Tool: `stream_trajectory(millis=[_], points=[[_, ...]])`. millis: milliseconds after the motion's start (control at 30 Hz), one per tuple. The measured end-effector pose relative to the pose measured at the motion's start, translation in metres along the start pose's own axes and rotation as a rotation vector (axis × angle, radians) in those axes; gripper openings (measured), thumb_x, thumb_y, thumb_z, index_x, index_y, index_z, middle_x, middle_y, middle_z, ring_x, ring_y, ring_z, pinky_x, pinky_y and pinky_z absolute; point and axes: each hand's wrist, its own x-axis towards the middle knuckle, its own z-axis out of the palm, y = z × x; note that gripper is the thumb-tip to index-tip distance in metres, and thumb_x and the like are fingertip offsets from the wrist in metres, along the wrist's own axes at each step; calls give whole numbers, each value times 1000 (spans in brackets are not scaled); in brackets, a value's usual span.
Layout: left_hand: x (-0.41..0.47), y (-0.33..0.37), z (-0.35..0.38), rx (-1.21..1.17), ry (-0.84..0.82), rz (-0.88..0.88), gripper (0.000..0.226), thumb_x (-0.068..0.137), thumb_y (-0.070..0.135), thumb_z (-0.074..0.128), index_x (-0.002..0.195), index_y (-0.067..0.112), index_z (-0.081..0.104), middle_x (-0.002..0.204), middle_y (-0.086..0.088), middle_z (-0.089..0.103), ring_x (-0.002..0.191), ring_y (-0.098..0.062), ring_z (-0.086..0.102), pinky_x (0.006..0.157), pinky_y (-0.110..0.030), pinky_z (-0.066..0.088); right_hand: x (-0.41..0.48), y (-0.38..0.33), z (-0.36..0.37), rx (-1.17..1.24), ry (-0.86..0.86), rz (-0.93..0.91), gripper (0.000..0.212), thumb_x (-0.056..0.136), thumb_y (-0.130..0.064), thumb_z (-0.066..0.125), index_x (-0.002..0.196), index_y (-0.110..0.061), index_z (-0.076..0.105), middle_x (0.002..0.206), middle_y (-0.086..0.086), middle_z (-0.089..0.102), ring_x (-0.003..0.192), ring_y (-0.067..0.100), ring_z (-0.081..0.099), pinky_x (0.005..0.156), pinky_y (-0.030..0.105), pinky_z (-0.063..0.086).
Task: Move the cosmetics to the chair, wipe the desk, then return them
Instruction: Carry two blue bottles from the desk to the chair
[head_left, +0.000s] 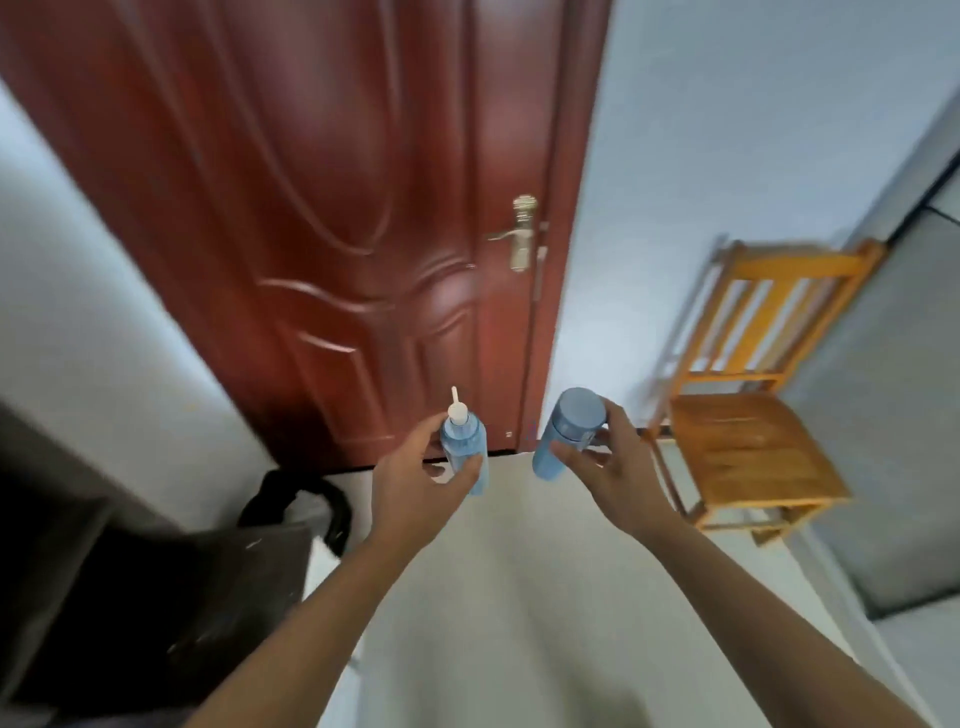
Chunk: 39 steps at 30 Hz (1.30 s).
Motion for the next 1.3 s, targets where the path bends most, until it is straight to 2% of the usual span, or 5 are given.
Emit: stream_trajectory(millis=[233, 467, 733, 900, 1300], points=[[25, 89, 216, -77, -182, 35, 64, 66, 59, 67, 122, 29, 63, 92, 19, 72, 80, -3, 69, 74, -27, 58, 9, 87, -200, -43, 196, 122, 58, 85, -27, 79, 132, -37, 46, 127, -15, 61, 113, -1, 59, 84, 12, 52], [62, 148, 366, -106, -275, 53, 60, 67, 55, 73, 120, 28, 64, 99, 28, 70, 91, 1, 68, 76, -33, 61, 53, 139, -341, -105, 342, 232, 62, 84, -29, 80, 136, -32, 46, 128, -14, 60, 115, 8, 59, 89, 25, 54], [157, 149, 488, -96, -377, 57, 51, 73, 30, 86, 115, 37, 59, 99, 37, 62, 99, 12, 61, 76, -6, 52, 152, 206, -413, -196, 409, 342, 59, 84, -33, 79, 132, -32, 45, 122, -18, 57, 108, 4, 56, 73, 4, 45], [229, 131, 575, -81, -440, 22, 57, 74, 31, 86, 124, 27, 59, 110, 24, 62, 91, 7, 63, 78, -8, 52, 232, 256, -453, -262, 405, 461, 64, 84, -32, 79, 137, -25, 44, 127, -12, 55, 112, 9, 54, 87, 23, 50], [294, 72, 753, 40, -569, -116, 65, 73, 31, 87, 129, 23, 55, 122, 10, 66, 105, -2, 62, 72, 0, 47, 343, 411, -526, -271, 358, 617, 61, 82, -46, 79, 129, -42, 41, 115, -27, 54, 100, 0, 60, 82, 20, 52]])
